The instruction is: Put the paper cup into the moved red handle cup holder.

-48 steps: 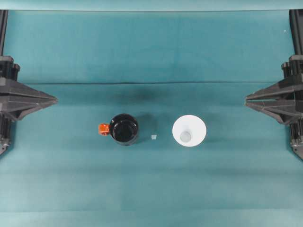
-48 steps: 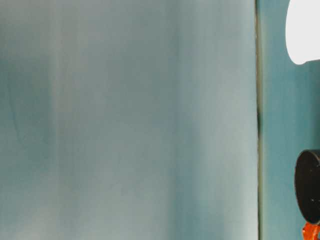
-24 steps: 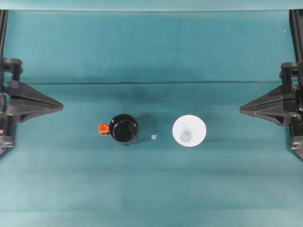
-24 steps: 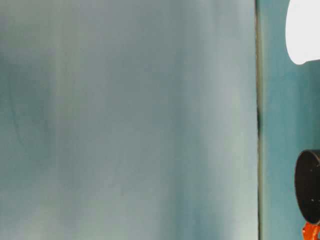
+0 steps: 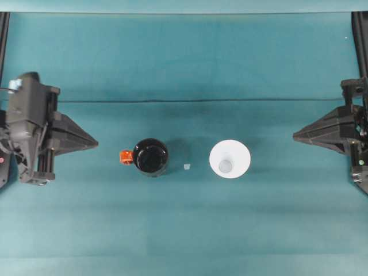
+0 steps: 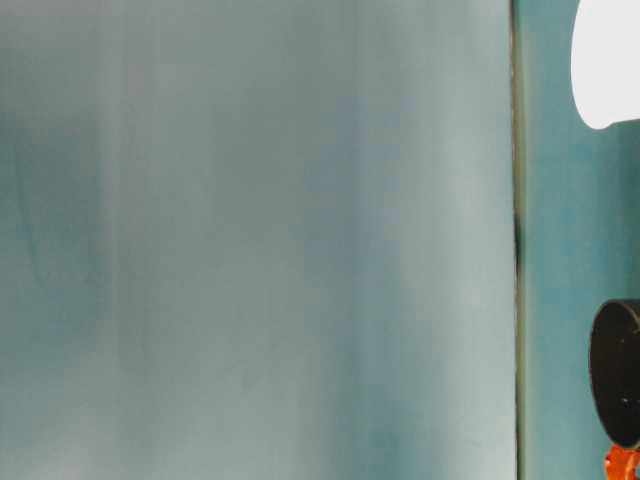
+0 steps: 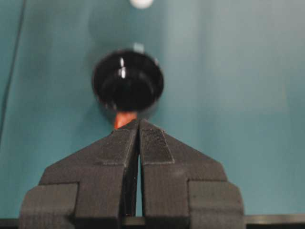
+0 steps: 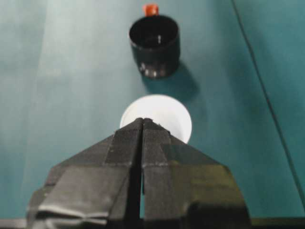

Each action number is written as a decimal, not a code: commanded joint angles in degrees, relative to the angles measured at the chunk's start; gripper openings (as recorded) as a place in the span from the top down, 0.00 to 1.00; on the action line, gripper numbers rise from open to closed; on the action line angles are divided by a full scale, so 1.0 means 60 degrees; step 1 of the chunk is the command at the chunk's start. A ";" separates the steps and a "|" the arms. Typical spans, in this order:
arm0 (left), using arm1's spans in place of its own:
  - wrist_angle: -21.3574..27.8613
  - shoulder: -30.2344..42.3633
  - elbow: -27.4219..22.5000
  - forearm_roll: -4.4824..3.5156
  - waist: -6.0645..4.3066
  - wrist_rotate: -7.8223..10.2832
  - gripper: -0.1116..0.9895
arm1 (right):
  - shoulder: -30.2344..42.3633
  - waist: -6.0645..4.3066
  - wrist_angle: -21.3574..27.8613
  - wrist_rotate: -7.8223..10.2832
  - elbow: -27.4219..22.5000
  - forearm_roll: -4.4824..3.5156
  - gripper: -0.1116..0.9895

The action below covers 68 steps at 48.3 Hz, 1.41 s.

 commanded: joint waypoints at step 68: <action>0.1128 0.1802 -0.1040 0.0059 0.0132 0.0264 0.10 | 0.0000 -0.0190 0.0688 0.0073 -0.0249 0.0015 1.00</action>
